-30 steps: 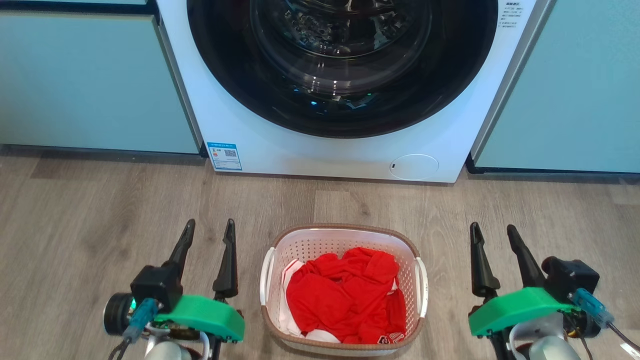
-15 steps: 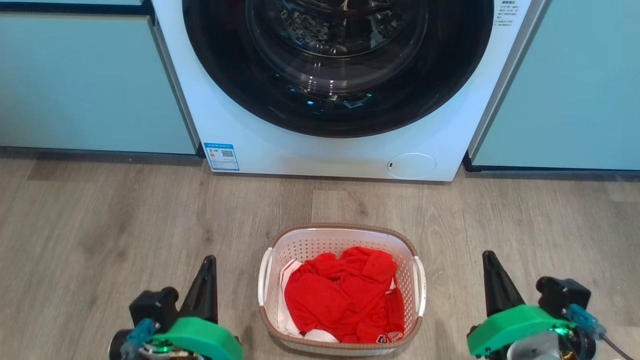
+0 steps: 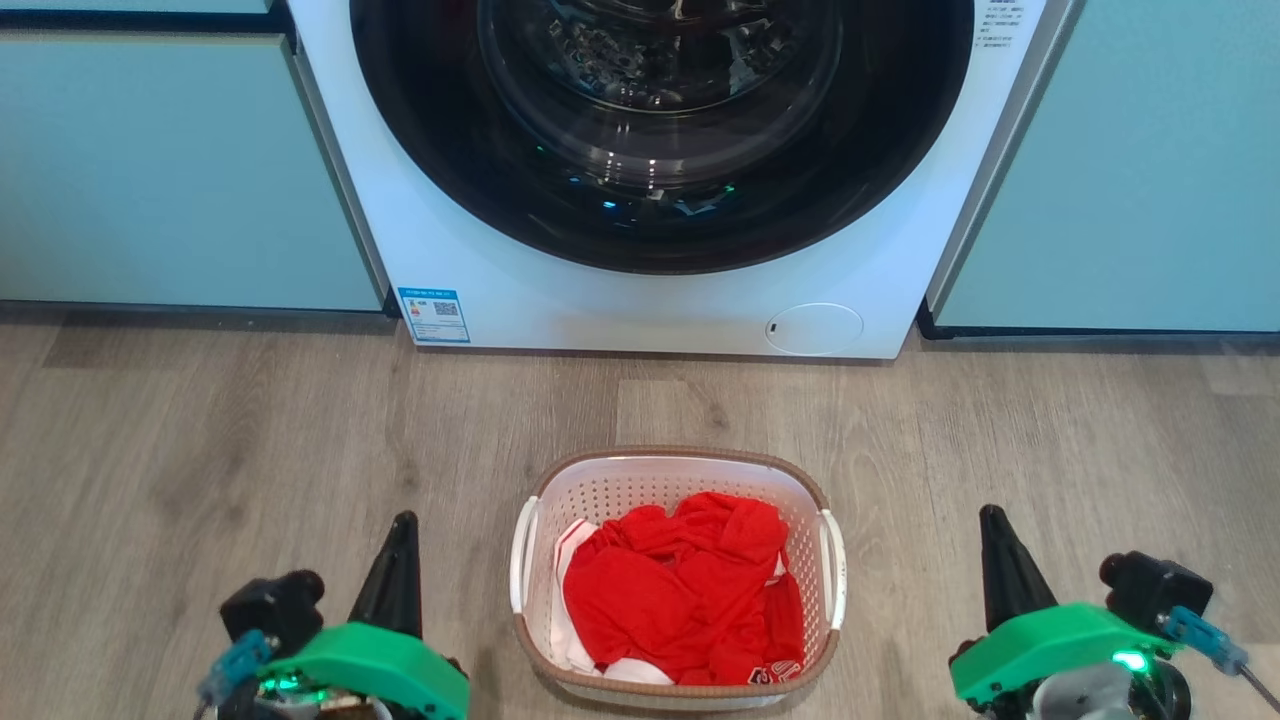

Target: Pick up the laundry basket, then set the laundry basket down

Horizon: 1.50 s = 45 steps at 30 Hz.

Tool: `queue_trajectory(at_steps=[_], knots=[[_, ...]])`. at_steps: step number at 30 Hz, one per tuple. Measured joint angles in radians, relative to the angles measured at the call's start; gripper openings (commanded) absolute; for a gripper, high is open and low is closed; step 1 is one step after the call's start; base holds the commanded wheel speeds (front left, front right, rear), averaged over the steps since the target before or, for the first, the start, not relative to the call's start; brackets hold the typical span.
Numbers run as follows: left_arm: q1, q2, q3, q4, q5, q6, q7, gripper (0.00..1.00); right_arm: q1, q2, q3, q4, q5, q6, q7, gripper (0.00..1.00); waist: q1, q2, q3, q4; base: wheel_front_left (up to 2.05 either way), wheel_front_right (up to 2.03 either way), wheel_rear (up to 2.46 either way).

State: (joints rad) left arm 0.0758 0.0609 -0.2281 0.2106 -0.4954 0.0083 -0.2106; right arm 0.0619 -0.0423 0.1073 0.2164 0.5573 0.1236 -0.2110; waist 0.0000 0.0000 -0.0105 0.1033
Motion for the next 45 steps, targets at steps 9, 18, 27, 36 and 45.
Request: queue_trajectory(at_steps=[9, 18, 27, 36, 45], knots=[[-0.017, 0.001, 0.016, 0.004, -0.099, -0.009, 0.025, 0.0, -0.01, -0.001, -0.012, 0.007, 0.094, 0.0, 0.027, 0.0, 0.0, 0.0, 0.001, -0.009, 0.0, 0.0, 0.0], [-0.02, 0.002, 0.041, 0.008, -0.199, -0.022, 0.044, 0.0, -0.017, -0.001, -0.026, 0.011, 0.185, 0.0, 0.049, 0.0, 0.0, 0.0, 0.002, -0.017, 0.0, 0.0, 0.0], [-0.034, 0.002, 0.053, 0.016, -0.296, -0.035, 0.07, 0.0, -0.019, -0.002, -0.043, 0.016, 0.277, 0.0, 0.074, 0.0, 0.0, 0.0, 0.003, -0.026, 0.0, 0.0, 0.0], [-0.04, 0.003, 0.079, 0.021, -0.393, -0.044, 0.088, 0.0, -0.041, -0.003, -0.061, 0.02, 0.367, 0.0, 0.097, 0.0, 0.0, 0.0, 0.005, -0.035, 0.0, 0.0, 0.0], [-0.053, 0.003, 0.103, 0.026, -0.488, -0.053, 0.115, 0.0, -0.041, -0.004, -0.078, 0.024, 0.458, 0.0, 0.122, 0.0, 0.0, 0.0, 0.006, -0.044, 0.0, 0.0, 0.0]])
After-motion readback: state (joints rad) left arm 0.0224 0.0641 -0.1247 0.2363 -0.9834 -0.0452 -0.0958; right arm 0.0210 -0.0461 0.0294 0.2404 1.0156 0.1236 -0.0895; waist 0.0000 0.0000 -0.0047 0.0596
